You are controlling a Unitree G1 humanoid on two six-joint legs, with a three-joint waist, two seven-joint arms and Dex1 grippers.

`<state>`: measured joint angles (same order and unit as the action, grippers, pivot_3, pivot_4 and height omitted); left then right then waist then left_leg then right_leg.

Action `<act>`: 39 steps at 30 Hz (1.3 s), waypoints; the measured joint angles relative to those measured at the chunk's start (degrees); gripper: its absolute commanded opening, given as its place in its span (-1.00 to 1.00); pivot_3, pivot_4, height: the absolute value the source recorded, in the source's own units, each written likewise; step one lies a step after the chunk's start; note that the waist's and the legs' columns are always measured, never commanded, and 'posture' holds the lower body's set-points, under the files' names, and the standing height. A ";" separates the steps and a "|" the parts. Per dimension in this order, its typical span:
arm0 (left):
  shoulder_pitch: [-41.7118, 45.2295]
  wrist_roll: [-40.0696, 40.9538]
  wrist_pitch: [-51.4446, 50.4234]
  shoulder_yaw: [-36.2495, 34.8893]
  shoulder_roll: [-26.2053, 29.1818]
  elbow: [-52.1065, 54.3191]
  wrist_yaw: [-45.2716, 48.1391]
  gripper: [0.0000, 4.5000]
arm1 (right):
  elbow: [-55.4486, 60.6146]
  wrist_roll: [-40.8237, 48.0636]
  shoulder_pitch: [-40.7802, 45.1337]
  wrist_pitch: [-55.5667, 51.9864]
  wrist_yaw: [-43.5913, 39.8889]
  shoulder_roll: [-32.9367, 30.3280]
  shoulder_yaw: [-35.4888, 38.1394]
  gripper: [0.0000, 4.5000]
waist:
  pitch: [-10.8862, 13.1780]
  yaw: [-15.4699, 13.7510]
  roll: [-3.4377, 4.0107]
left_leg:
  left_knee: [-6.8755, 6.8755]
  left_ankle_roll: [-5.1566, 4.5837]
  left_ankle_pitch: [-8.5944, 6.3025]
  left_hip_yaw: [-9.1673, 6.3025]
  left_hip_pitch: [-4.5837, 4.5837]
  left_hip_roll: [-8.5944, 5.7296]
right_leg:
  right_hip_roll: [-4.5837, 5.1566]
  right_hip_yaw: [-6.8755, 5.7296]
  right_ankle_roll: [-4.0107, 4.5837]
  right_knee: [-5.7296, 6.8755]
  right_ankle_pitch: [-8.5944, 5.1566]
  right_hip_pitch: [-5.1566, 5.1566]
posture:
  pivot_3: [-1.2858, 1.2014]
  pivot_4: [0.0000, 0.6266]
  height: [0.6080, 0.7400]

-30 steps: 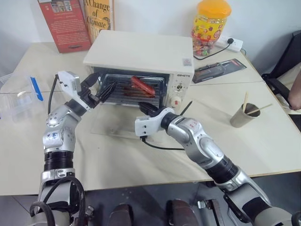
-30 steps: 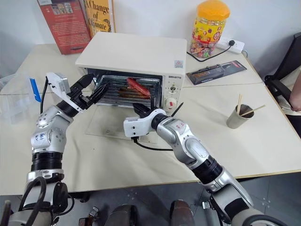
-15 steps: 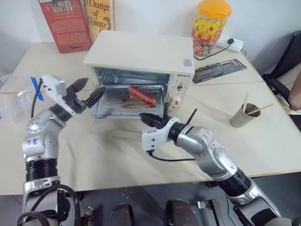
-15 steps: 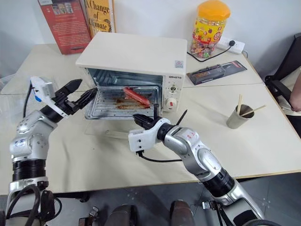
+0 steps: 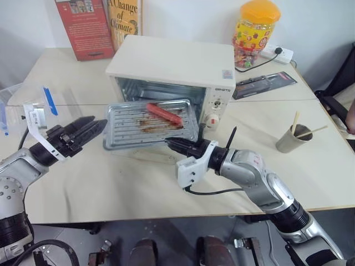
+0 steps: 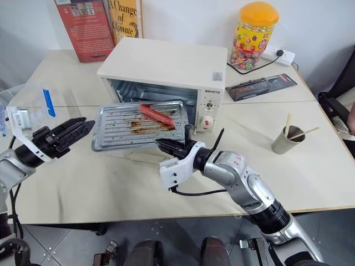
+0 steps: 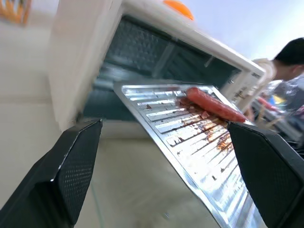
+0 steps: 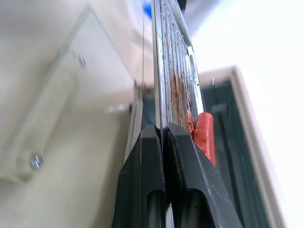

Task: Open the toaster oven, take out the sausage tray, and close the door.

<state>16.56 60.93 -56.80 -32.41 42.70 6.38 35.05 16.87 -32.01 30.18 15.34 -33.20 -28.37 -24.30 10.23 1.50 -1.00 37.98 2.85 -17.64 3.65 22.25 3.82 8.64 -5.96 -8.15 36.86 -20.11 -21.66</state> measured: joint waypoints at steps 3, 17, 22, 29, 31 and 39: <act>0.10 3.29 -4.90 0.24 0.02 0.18 -2.57 1.00 | -2.09 1.34 0.00 3.92 0.00 -1.25 0.00 -0.98 | 0.00 0.13 0.00 | -0.01 0.00 0.00 0.00 -0.04 0.01 | -0.01 0.00 0.00 0.00 0.00 0.01 | 0.03 -0.52 1.00; 0.27 20.60 -20.68 0.55 -1.31 -2.76 -15.59 0.24 | -9.50 7.17 2.31 16.02 -0.01 -3.47 1.71 -1.00 | 0.00 0.21 -0.01 | -0.01 0.01 0.00 -0.01 -0.06 0.01 | 0.00 0.01 0.01 0.00 0.00 0.02 | 0.03 -0.52 1.00; -0.07 26.15 -21.38 0.94 -1.33 -3.39 -20.00 -0.42 | -11.04 9.85 2.45 17.39 -1.73 -3.72 2.09 -1.00 | 0.00 0.20 -0.01 | 0.00 0.01 0.00 -0.02 -0.07 0.01 | 0.00 0.02 0.01 0.00 0.00 0.04 | 0.03 -0.52 1.00; -1.59 35.97 -20.03 2.02 -1.31 -5.36 -25.15 -1.00 | -12.08 17.09 2.43 19.08 -7.91 -4.72 1.85 -1.00 | 0.00 0.19 -0.01 | 0.00 0.01 0.00 -0.05 -0.08 0.01 | 0.01 0.02 0.01 0.00 0.00 0.06 | 0.03 -0.52 1.00; -2.53 37.68 -19.34 2.82 -1.27 -5.37 -26.51 -1.00 | -12.09 18.37 2.43 18.53 -9.49 -4.90 1.85 -1.00 | 0.00 0.22 -0.01 | 0.00 0.01 0.00 -0.06 -0.08 0.01 | 0.00 0.02 0.01 -0.01 0.00 0.06 | 0.03 -0.52 1.00; -6.24 42.71 -13.73 6.58 -1.20 -4.97 -31.23 -1.00 | -8.58 21.80 3.15 5.45 -15.83 -4.40 1.92 -0.23 | 0.01 0.09 -0.01 | 0.02 0.01 0.00 -0.07 -0.08 0.01 | 0.00 0.02 0.02 -0.02 0.00 0.07 | 0.03 -0.52 1.00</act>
<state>10.32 103.64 -70.53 -25.83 41.49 1.41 3.82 8.29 -10.20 33.33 20.79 -49.04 -32.77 -22.38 10.24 1.59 -1.00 38.00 2.86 -17.64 3.58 22.17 3.82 8.64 -5.94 -8.13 36.84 -20.11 -21.58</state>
